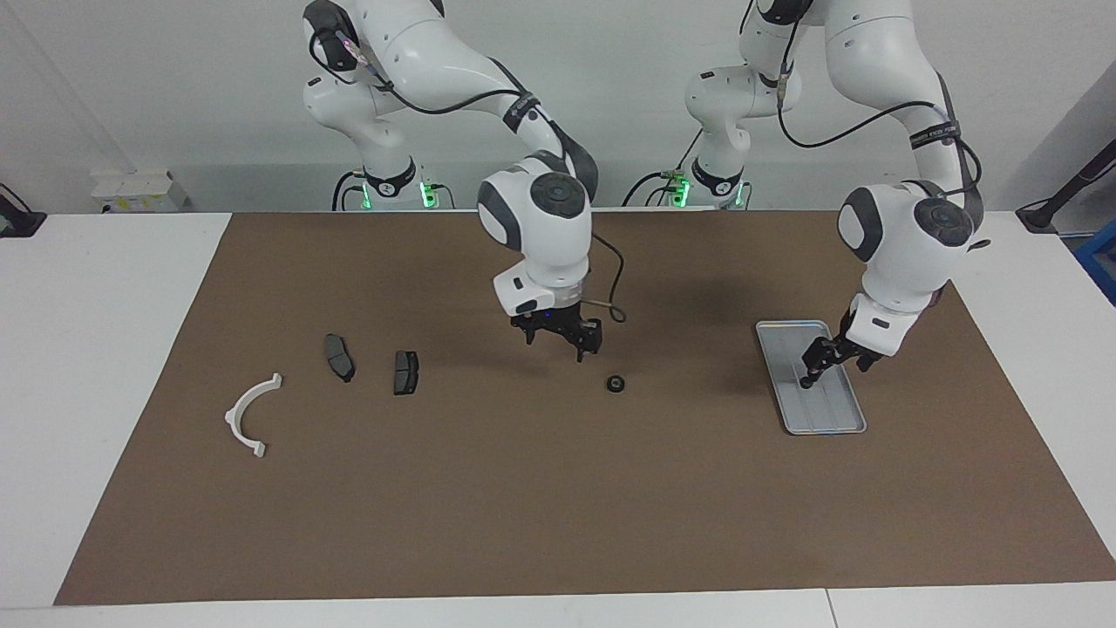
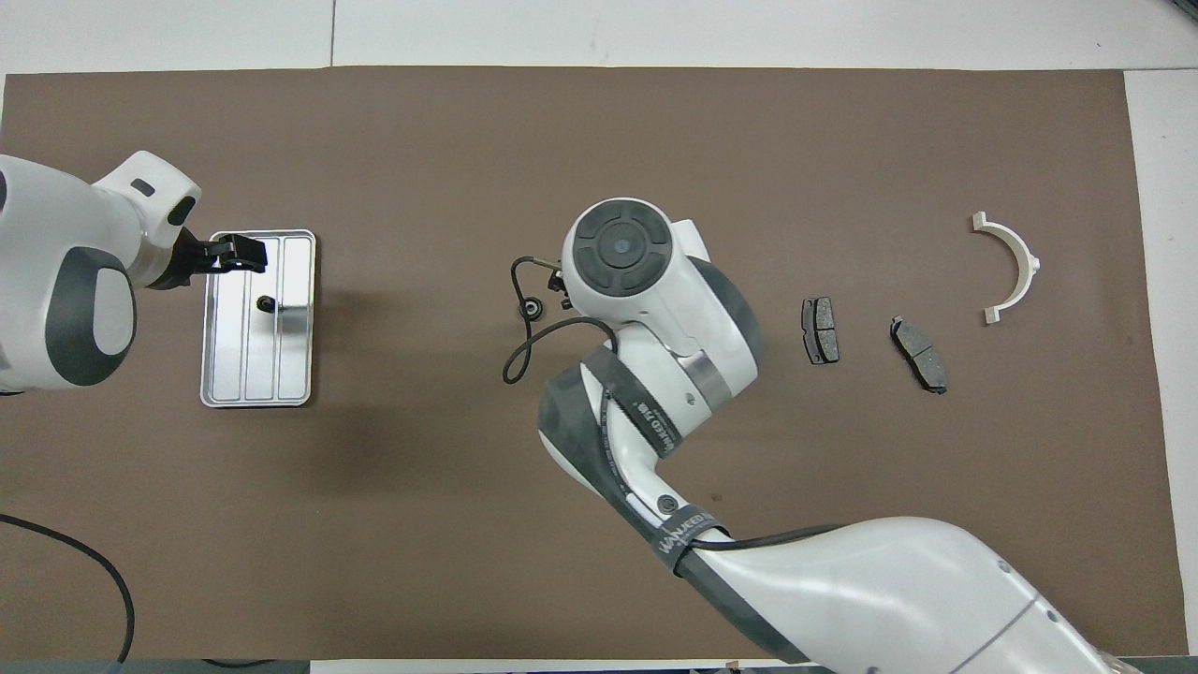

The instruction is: Place bearing gear from tray to pile

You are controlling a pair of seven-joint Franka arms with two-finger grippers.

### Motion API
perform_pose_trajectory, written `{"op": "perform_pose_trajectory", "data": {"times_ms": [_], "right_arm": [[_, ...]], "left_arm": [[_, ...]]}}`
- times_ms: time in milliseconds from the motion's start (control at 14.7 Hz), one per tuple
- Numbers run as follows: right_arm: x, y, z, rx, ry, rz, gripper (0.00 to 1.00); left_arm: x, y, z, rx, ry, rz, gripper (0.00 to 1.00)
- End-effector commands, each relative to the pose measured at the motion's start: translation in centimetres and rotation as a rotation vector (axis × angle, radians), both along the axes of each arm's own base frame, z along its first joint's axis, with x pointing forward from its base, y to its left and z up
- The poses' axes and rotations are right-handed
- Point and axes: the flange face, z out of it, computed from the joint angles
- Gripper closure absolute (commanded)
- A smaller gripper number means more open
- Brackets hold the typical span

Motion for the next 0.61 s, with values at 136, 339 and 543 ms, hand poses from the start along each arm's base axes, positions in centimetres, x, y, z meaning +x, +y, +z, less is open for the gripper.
{"op": "perform_pose_trajectory", "data": {"times_ms": [136,339,543], "right_arm": [[2.3,5.1,-2.2,-0.020,0.009,-0.067,0.00],[1.8,6.4,-3.1,-0.017,0.009,-0.061,0.00],[1.6,8.6,-5.1,-0.016,0.000,-0.042,0.00]], "left_arm": [[-2.0,-0.1,-3.3,-0.012,-0.024,0.009,0.05],[-3.2,0.1,-5.4,-0.013,-0.035,0.004,0.07],[-3.7,-0.1,-6.1,-0.015,-0.047,0.010,0.08]]}}
